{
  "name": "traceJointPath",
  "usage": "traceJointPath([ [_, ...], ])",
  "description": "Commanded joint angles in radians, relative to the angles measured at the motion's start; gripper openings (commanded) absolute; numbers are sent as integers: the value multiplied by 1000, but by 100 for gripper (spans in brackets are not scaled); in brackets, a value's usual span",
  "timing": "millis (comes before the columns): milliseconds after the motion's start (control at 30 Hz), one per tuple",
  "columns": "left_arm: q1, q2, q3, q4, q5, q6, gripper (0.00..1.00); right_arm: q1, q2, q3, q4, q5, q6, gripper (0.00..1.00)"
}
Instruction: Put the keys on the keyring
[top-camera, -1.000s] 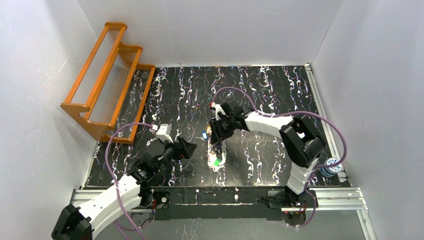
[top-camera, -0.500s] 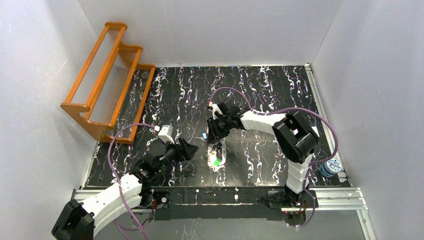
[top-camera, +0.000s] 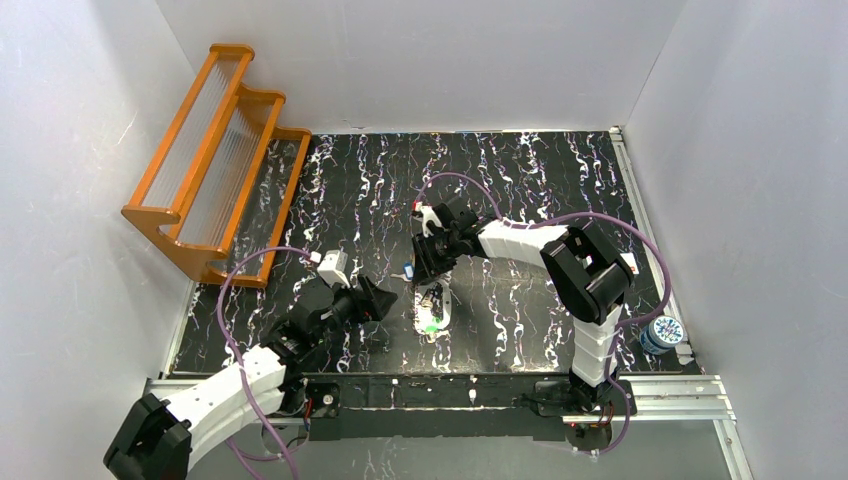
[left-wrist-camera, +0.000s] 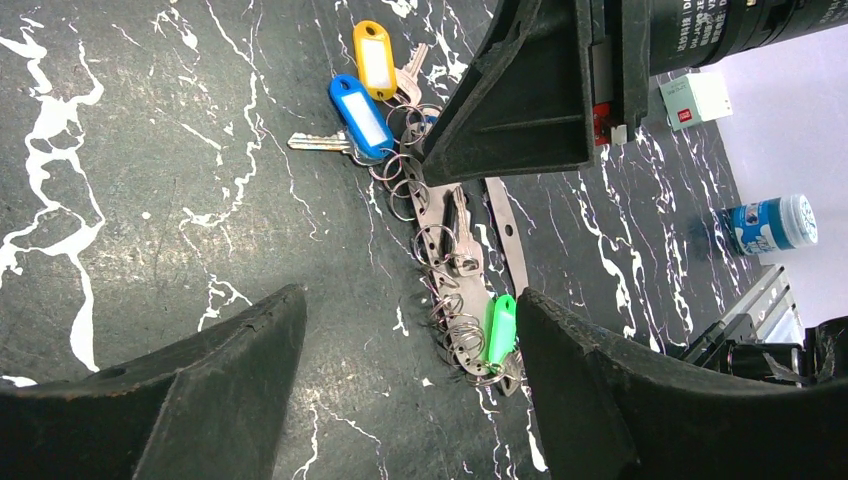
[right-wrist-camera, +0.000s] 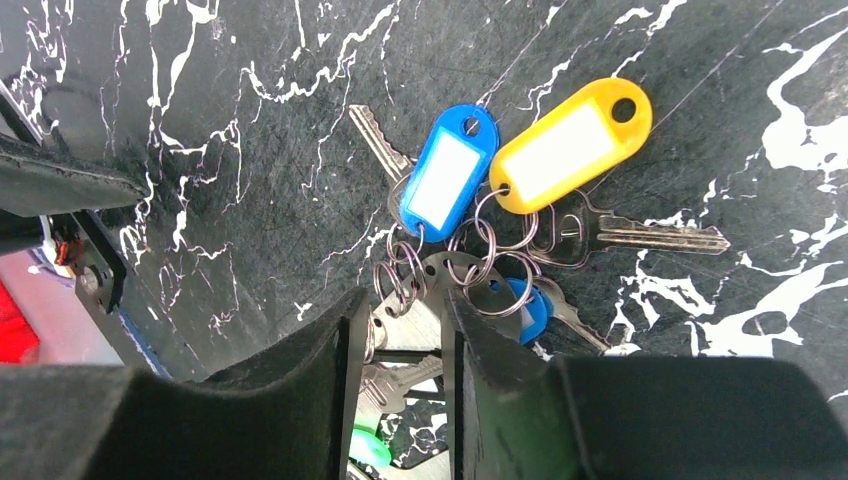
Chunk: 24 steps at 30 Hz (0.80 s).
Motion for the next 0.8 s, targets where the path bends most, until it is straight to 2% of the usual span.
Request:
traceJointPath([
  [0,0,13,-15,42,10,-10,73,-1,-47,-5,-9,19,-26,42],
  [100,-1,27,-28,90,40,-26,70,-2,-55,-13,-28,23,-25,40],
  [267,-1,80,-39,170,53,-52,65,-2,-63,-31,-30,2,-10,28],
  [567,0,260,-8,279,95,-60,59,-2,-31,-38,14,-84,30,21],
  [767,0,283,-3,293,92,-46,59,0,-24,-44,70,-171,76,19],
])
